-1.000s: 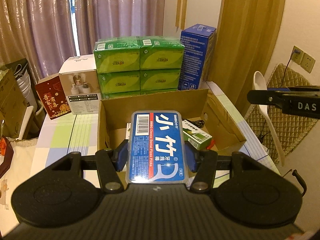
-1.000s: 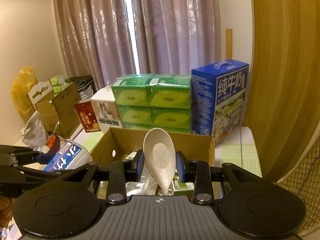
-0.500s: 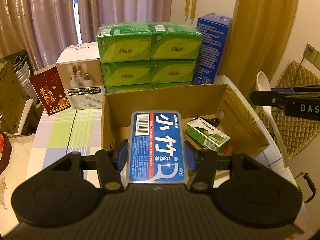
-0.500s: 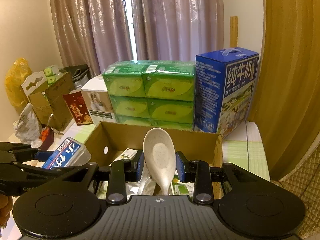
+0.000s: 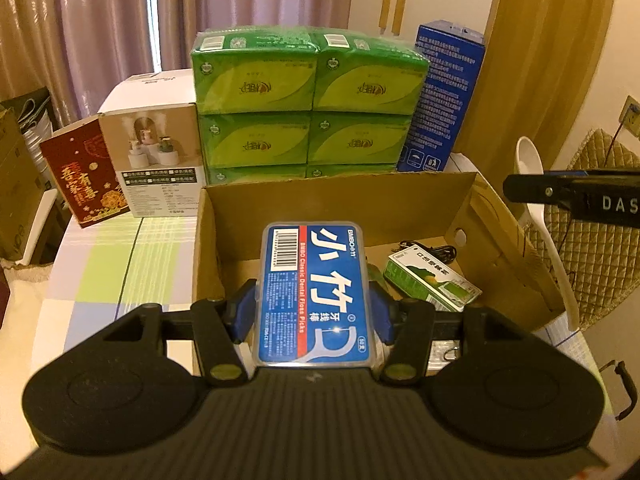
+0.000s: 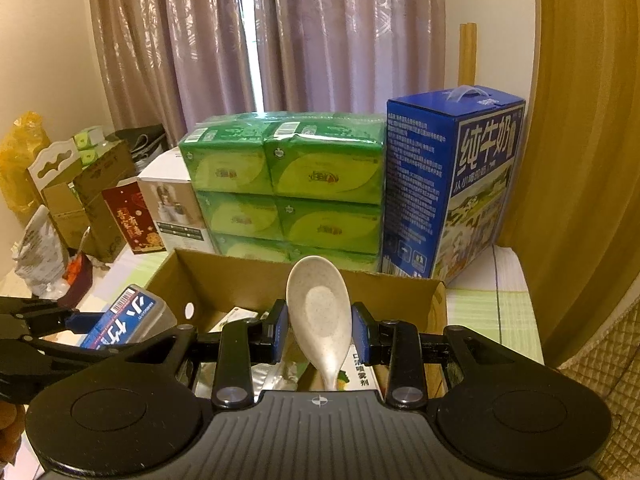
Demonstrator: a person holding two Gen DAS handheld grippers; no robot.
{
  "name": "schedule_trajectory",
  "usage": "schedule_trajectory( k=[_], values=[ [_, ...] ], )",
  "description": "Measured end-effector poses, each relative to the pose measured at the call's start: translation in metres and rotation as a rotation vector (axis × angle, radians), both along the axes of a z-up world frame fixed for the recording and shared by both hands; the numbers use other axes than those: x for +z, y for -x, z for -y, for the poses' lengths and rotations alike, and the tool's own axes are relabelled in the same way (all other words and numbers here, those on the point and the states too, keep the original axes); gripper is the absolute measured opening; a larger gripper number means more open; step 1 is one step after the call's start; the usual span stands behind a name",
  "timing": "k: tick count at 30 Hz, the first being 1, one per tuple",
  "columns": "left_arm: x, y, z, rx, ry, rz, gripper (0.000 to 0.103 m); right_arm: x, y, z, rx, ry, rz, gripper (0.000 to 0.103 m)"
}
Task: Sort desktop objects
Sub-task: 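Open both tools to drop the floss box and spoon inside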
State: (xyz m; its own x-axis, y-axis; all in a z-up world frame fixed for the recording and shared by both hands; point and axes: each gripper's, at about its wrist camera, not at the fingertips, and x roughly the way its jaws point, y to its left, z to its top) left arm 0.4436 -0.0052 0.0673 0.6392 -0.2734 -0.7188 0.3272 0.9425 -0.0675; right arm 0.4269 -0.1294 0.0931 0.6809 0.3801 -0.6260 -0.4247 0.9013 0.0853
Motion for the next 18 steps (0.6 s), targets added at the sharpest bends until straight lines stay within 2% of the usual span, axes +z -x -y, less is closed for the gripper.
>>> schedule_trajectory(
  k=[2, 3, 4, 5, 14, 16, 17, 18],
  values=[
    [-0.004, -0.006, 0.003, -0.010, 0.006, 0.004, 0.054, -0.003, -0.004, -0.001, -0.002, -0.004, -0.003, 0.031],
    [-0.006, -0.009, 0.003, -0.010, 0.015, 0.006, 0.069, -0.005, -0.007, -0.002, -0.003, -0.006, -0.006, 0.031],
    [-0.007, -0.011, 0.003, -0.002, 0.020, 0.009, 0.077, -0.006, -0.008, -0.002, -0.005, -0.009, -0.007, 0.031],
    [-0.008, -0.012, 0.002, 0.006, 0.027, 0.020, 0.080, -0.007, -0.010, -0.003, -0.008, -0.013, -0.008, 0.031],
    [-0.011, -0.007, -0.004, 0.001, 0.033, 0.040, 0.080, -0.017, -0.019, -0.014, -0.007, -0.027, -0.003, 0.031],
    [-0.012, -0.006, -0.006, 0.010, 0.032, 0.040, 0.080, -0.017, -0.022, -0.013, -0.014, -0.058, 0.006, 0.031],
    [-0.012, -0.005, -0.007, 0.012, 0.030, 0.041, 0.080, -0.017, -0.024, -0.012, -0.009, -0.087, 0.008, 0.036],
    [-0.011, -0.004, -0.008, 0.015, 0.026, 0.043, 0.081, -0.017, -0.026, -0.011, -0.007, -0.105, 0.001, 0.060]
  ],
)
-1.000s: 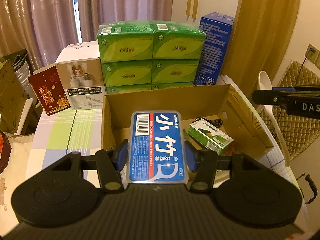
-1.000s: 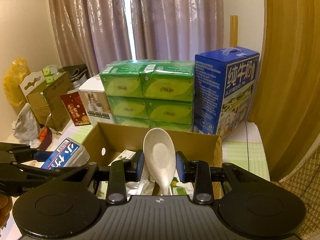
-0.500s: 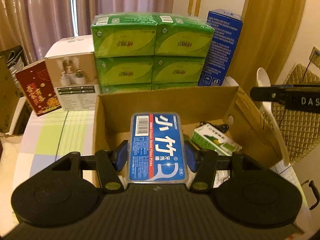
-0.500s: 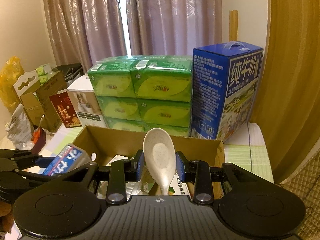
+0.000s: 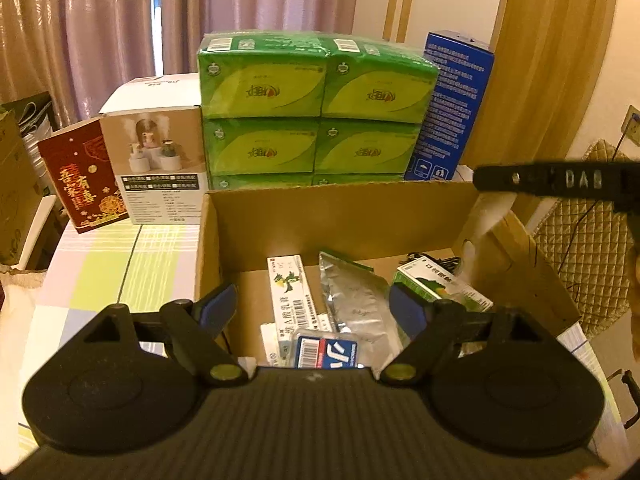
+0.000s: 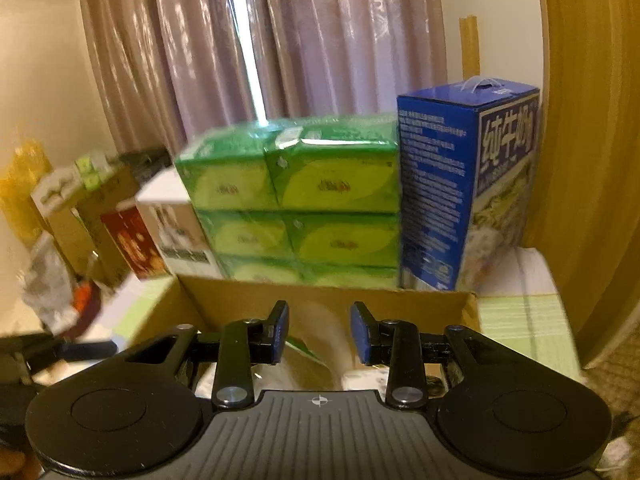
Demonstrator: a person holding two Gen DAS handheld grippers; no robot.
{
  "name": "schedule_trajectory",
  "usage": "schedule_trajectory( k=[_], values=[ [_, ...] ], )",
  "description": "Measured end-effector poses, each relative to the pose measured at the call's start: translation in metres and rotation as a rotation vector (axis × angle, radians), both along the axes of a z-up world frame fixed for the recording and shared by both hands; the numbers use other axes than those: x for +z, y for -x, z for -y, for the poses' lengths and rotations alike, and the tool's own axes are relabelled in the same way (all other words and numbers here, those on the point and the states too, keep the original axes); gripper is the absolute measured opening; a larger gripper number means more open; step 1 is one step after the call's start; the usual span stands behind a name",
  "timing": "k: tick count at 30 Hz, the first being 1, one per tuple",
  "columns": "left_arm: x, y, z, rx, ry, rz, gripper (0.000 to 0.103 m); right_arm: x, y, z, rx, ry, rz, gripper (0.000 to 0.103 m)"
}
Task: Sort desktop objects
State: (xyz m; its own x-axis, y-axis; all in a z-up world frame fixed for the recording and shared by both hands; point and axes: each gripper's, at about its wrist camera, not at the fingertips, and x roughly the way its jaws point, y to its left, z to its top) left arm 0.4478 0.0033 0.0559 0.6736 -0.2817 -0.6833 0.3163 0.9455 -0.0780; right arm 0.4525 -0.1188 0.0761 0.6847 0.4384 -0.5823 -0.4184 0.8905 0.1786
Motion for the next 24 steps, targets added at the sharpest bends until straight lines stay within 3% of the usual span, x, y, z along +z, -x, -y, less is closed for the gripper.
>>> schedule_trajectory(
  k=[2, 10, 12, 17, 20, 24],
  values=[
    [0.001, 0.003, -0.002, 0.004, -0.008, 0.008, 0.084, 0.002, 0.002, 0.003, -0.003, -0.008, 0.015, 0.076],
    [0.003, 0.024, -0.008, 0.032, -0.022, 0.031, 0.097, 0.005, 0.021, 0.017, -0.005, 0.037, 0.024, 0.078],
    [0.005, 0.034, -0.009, 0.042, -0.032, 0.043, 0.102, 0.007, 0.029, 0.024, -0.010, 0.041, 0.016, 0.084],
    [0.017, 0.060, -0.021, 0.079, 0.015, 0.031, 0.102, 0.014, 0.061, 0.041, -0.018, 0.087, 0.009, 0.094],
    [0.027, 0.082, -0.022, 0.086, 0.004, 0.045, 0.102, 0.017, 0.087, 0.054, -0.041, 0.099, -0.010, 0.101],
    [0.040, 0.118, -0.023, 0.100, 0.002, 0.067, 0.102, 0.022, 0.122, 0.069, -0.067, 0.099, -0.037, 0.101]
  ],
)
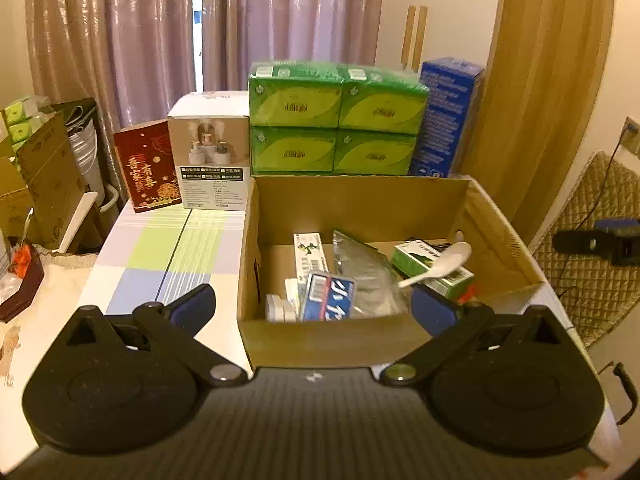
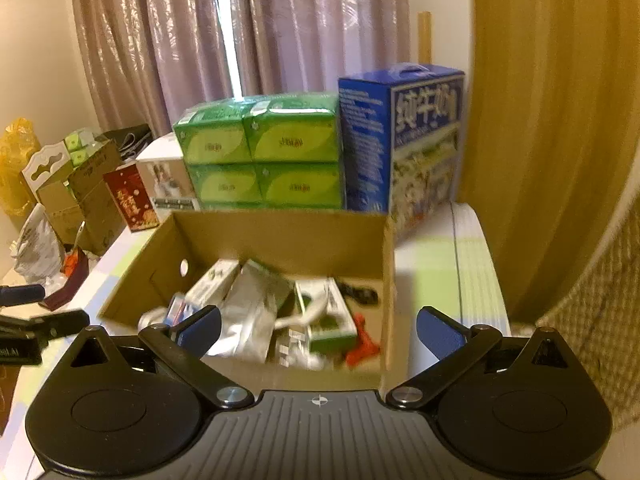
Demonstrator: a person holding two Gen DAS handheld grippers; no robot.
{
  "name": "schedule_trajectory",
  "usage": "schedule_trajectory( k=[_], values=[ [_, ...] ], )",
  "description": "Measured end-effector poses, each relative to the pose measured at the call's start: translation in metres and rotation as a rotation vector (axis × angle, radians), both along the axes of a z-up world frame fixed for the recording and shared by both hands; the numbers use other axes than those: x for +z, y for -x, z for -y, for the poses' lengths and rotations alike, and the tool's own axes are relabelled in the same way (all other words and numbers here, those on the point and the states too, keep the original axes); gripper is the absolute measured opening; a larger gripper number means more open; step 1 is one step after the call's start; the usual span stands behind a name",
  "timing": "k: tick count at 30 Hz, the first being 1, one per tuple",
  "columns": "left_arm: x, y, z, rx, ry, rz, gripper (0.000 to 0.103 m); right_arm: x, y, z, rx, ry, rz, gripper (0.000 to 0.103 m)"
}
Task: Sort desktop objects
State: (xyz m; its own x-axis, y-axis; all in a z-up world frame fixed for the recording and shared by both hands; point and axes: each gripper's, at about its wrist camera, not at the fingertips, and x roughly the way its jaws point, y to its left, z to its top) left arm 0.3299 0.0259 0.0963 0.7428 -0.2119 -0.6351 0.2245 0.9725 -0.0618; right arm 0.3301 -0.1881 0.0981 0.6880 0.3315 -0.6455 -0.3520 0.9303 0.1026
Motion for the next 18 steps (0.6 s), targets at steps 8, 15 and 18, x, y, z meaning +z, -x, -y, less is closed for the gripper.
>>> schedule_trajectory(
  k=[8, 15, 18],
  values=[
    [0.023, 0.079, -0.003, 0.036, 0.047, 0.020, 0.102, 0.013, 0.090, 0.020, 0.006, 0.013, 0.012, 0.101],
    [0.039, 0.145, -0.005, 0.057, 0.039, 0.022, 0.102, 0.025, 0.159, 0.034, -0.013, 0.022, 0.073, 0.101],
    [0.044, 0.170, -0.004, 0.054, 0.025, 0.029, 0.102, 0.027, 0.185, 0.037, -0.015, 0.034, 0.090, 0.101]
  ],
)
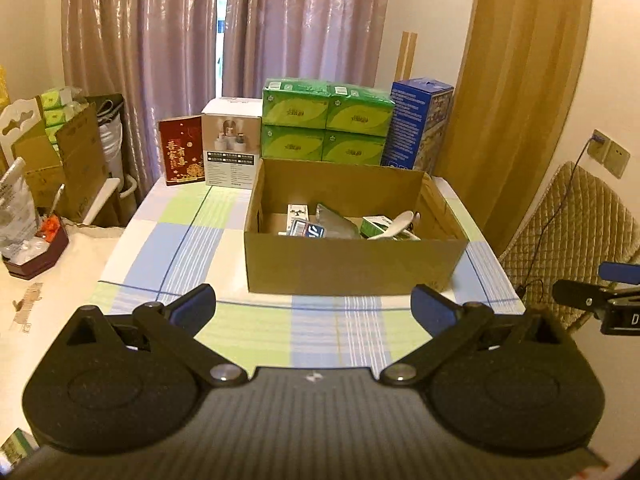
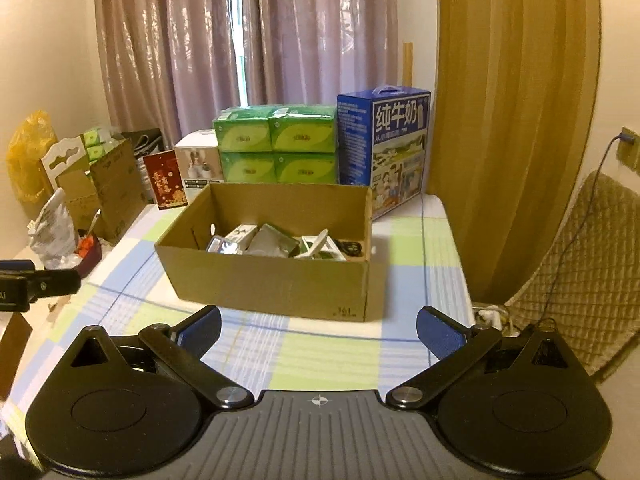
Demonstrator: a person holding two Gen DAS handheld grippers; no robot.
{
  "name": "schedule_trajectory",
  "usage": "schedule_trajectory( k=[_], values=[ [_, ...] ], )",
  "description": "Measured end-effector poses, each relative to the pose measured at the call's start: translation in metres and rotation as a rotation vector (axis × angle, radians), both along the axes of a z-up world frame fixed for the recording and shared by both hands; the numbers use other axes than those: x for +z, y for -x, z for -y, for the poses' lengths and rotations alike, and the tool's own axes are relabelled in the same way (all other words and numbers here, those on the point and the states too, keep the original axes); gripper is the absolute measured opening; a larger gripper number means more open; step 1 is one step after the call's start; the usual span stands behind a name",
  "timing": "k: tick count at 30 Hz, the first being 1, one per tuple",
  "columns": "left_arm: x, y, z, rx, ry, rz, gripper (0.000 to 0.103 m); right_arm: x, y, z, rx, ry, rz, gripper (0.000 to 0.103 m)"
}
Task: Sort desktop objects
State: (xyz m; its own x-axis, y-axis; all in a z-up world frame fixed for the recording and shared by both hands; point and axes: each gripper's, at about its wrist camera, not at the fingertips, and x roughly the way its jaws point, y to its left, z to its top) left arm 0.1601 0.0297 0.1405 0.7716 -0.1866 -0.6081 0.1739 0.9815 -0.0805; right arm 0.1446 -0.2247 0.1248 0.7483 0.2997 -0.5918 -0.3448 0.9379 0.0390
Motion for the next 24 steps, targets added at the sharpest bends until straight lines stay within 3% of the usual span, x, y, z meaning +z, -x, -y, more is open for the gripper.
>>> schedule_trajectory(
  k=[11, 24],
  values=[
    [0.001, 0.058, 0.006, 0.008, -0.009, -0.018, 0.102, 0.000, 0.066, 0.011, -0.030, -0.013, 0.015, 0.101],
    [-0.004, 0.088, 0.013, 0.003, -0.020, -0.018, 0.102, -0.010, 0.093, 0.010, -0.008, 0.017, -0.018, 0.101]
  ],
)
